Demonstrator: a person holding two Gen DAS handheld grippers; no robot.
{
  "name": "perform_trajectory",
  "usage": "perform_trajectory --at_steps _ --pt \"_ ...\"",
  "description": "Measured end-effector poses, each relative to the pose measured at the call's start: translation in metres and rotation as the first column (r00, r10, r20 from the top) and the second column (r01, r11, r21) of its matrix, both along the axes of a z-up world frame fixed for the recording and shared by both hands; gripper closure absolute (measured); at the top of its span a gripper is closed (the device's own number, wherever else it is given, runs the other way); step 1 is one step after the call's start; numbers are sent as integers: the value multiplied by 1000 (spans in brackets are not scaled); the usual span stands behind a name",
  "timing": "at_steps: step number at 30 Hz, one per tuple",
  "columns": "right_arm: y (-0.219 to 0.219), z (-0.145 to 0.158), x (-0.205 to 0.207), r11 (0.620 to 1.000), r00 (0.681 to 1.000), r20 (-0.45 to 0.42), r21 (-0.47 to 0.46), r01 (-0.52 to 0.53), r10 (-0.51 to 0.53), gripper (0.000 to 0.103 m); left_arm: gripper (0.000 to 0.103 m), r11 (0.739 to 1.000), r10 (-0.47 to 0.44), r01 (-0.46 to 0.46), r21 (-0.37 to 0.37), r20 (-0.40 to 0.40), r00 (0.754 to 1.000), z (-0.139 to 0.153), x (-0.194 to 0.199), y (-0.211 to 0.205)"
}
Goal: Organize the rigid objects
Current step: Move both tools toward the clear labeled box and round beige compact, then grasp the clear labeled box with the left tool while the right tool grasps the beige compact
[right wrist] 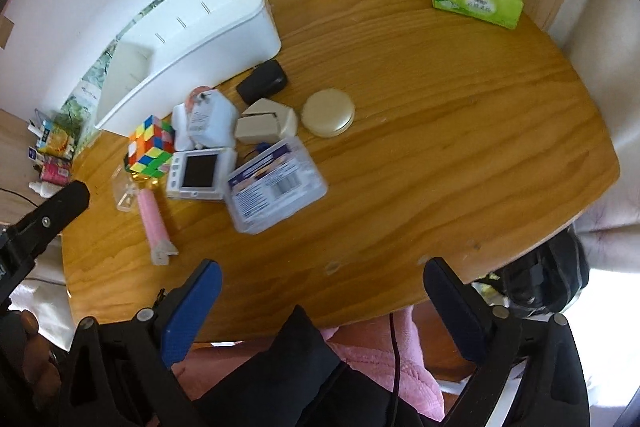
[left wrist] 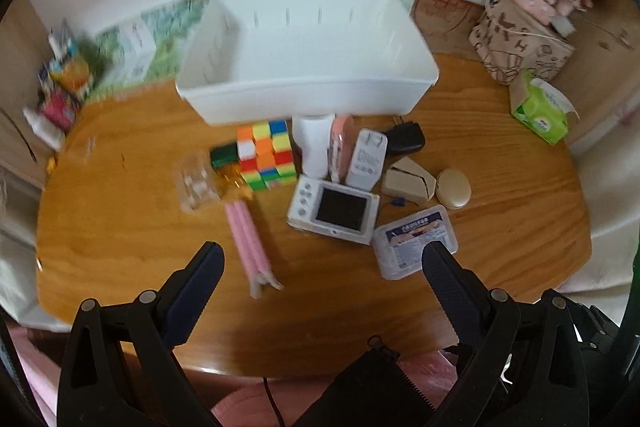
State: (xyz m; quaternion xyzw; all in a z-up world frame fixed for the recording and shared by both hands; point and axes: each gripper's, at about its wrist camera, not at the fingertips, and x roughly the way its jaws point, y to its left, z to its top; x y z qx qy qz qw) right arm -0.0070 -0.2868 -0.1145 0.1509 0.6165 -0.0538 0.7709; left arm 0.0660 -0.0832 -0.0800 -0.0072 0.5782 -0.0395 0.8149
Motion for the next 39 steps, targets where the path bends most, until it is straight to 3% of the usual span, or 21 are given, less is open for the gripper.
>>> perform_trajectory --at_steps 4,9,17,22,23,29,33,39 --pt "-20 -2 18 998 998 -29 -20 -60 59 3 4 997 76 -78 -24 -92 993 -17 8 -12" --pt "-41 -7 42 988 987 -62 -43 -152 149 3 4 981 174 -189 -54 -204 963 -38 13 -23" --pt "-52 -15 76 932 935 -64 -78 -354 350 3 4 911 337 -399 -101 -372 865 -75 15 -37" --pt "-51 -22 92 880 883 -61 -74 -468 465 3 4 821 456 -560 -110 -463 760 -95 15 -35" --pt "-50 -25 95 868 871 -61 -73 -491 487 3 4 790 484 -602 -118 -484 729 -98 14 -34" --pt "-46 -39 112 812 813 -43 -43 -582 581 3 4 636 576 -755 -159 -553 602 -114 4 -33" --pt "-43 -52 123 781 781 -49 -23 -624 622 9 4 528 599 -831 -177 -615 512 -126 2 -36" --pt "-35 -65 133 733 733 -55 -17 -680 678 10 4 446 614 -881 -158 -662 430 -135 8 -48"
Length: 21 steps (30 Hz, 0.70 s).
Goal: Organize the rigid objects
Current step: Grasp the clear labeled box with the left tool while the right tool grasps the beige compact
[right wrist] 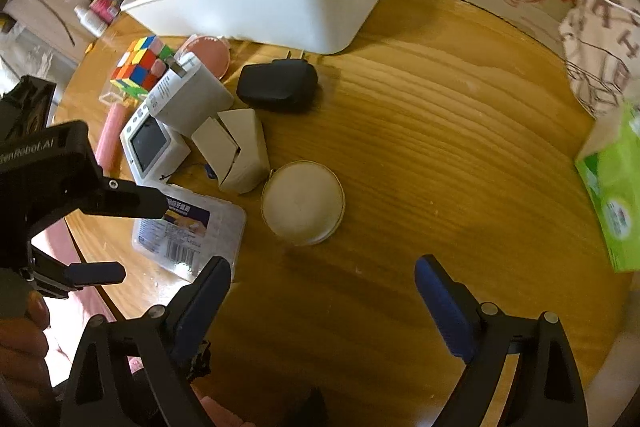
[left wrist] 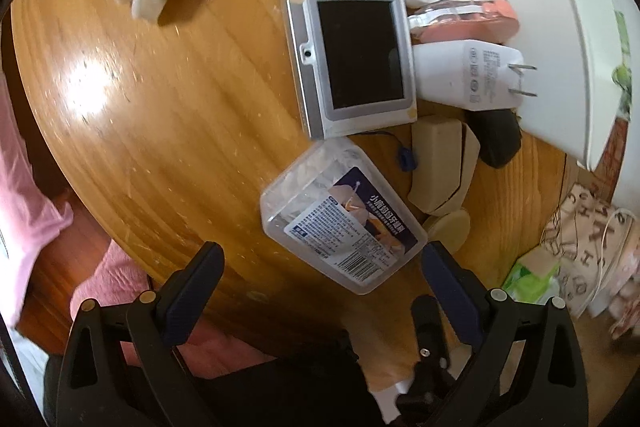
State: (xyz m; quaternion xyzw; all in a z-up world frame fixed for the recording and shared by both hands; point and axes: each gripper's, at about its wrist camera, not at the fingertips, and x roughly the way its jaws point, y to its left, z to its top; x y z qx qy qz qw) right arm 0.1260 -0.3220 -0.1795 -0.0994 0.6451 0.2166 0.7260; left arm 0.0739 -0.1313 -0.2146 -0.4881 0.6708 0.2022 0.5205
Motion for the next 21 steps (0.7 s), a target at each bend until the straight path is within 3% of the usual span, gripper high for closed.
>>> perform_trajectory --at_steps 10,21 --pt "21 -18 8 993 993 -37 -32 -115 113 16 5 992 114 -120 -50 -115 987 -22 11 6" --pt "25 -32 32 988 988 -57 -52 -143 140 28 22 974 170 -190 -123 -153 973 -35 22 -2"
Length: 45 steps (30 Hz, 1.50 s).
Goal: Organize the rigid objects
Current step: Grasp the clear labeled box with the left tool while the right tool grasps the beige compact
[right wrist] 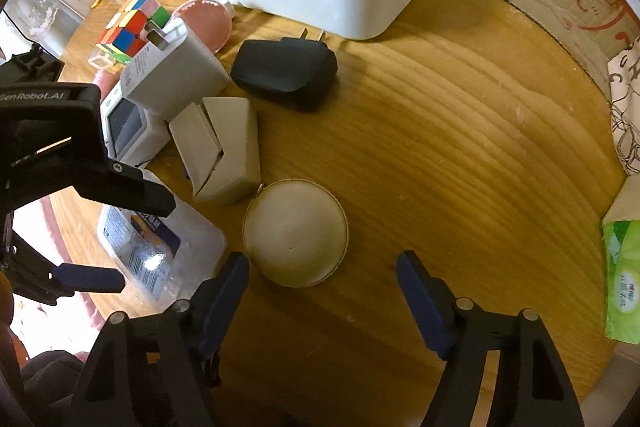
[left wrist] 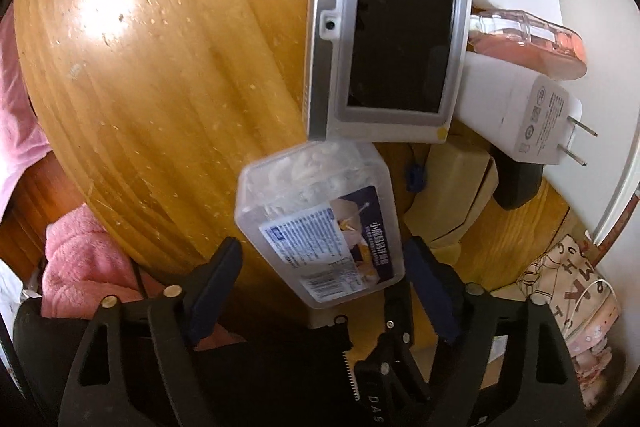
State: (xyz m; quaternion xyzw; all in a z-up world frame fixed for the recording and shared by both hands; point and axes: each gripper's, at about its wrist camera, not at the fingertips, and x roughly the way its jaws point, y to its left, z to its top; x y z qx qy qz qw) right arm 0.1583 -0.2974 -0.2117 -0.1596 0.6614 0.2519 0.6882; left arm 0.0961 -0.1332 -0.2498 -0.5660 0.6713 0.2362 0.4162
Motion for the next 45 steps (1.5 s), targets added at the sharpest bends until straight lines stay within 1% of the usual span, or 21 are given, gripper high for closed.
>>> perform_trajectory --at_steps 2,5,8,10,13,14,15,18,21,22,23,28,37,41,45 --pt "2 0 1 1000 1000 3 0 -10 10 30 30 1000 7 -7 -26 1 1000 -4 1 -3" --pt "8 -1 1 1000 1000 13 -4 -28 28 32 34 997 13 -13 -79 -8 1000 -13 2 -9" --pt "14 -2 -1 999 999 22 -4 -41 41 37 35 995 15 -16 -95 -11 1000 -16 3 -13" --pt "16 -1 -1 999 999 23 3 -42 41 42 35 995 16 -16 -98 -4 1000 -16 2 -12" --pt "17 2 -3 999 999 16 21 -37 36 50 35 994 18 -17 -107 10 1000 -13 -9 1" --pt "18 2 -5 999 999 15 22 -32 32 50 35 994 22 -20 -111 16 1000 -13 -9 1" --pt "29 -2 -10 999 999 19 24 -27 26 50 35 993 23 -20 -114 20 1000 -13 -14 6" --pt "35 -4 -14 999 1000 23 31 -11 11 51 36 993 14 -12 -114 22 1000 -11 -24 15" --pt "36 1 -24 1000 1000 26 28 5 -5 51 36 993 5 -1 -117 35 999 -9 -26 15" --pt "29 2 -25 1000 1000 25 27 9 -10 51 36 993 1 3 -116 41 999 -7 -28 16" --pt "20 6 -25 1000 1000 25 23 14 -15 51 36 994 -3 8 -112 47 999 -5 -30 17" --pt "16 11 -38 999 999 39 21 37 -37 51 36 995 -31 38 -91 78 996 3 -37 24" --pt "14 35 -61 996 991 102 29 84 -86 52 37 993 -118 118 11 120 986 31 -51 43" --pt "18 47 -69 993 988 108 46 107 -112 52 37 988 -153 148 48 151 976 45 -56 55" --pt "26 56 -75 989 984 117 74 126 -134 52 37 976 -207 191 107 173 963 61 -56 65"
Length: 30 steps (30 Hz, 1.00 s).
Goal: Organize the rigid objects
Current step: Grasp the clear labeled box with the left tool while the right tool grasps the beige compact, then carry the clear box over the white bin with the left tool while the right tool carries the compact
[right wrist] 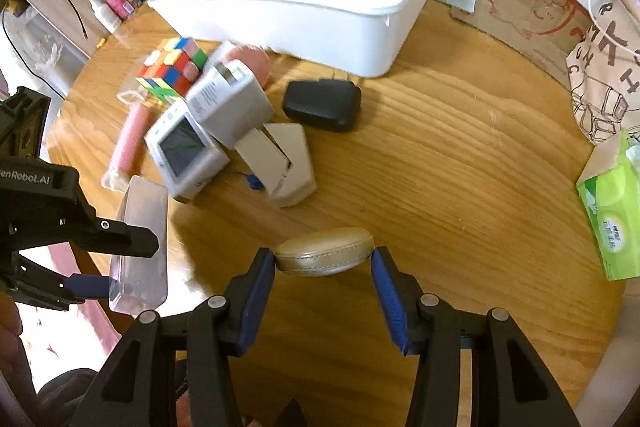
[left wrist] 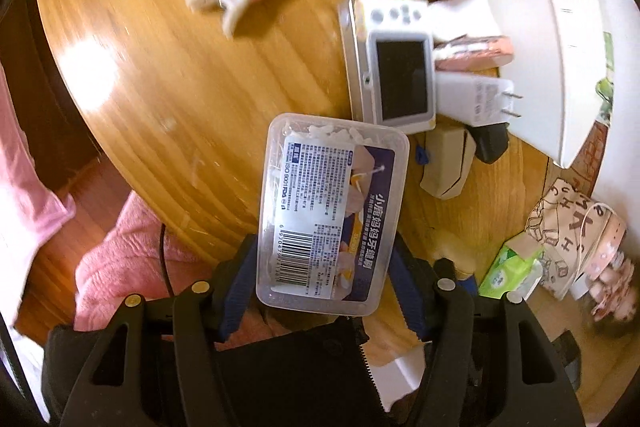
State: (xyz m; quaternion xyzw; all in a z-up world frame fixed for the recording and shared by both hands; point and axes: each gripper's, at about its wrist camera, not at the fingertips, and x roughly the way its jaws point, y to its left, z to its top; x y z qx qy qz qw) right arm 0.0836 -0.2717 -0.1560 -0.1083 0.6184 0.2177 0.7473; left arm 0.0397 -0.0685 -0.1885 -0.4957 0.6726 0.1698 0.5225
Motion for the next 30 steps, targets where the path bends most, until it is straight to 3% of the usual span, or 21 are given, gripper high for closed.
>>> perform_trajectory --at_steps 7,13,21,23,24,30 --pt "14 37 2 998 998 65 58 22 -26 52 37 986 -137 131 107 55 989 36 11 17" --pt "31 69 9 993 986 151 108 55 -71 52 39 942 -268 233 240 122 956 77 29 42" --pt "50 101 24 980 956 248 158 121 -158 53 39 874 -417 327 360 211 884 116 62 61" --pt "54 108 28 976 945 272 169 137 -179 60 39 858 -448 342 383 234 863 126 70 66" --pt "55 112 29 974 940 283 175 143 -189 74 39 852 -461 347 393 245 853 130 74 67" --pt "65 120 45 963 910 333 188 193 -247 75 39 810 -530 356 466 320 786 157 101 75"
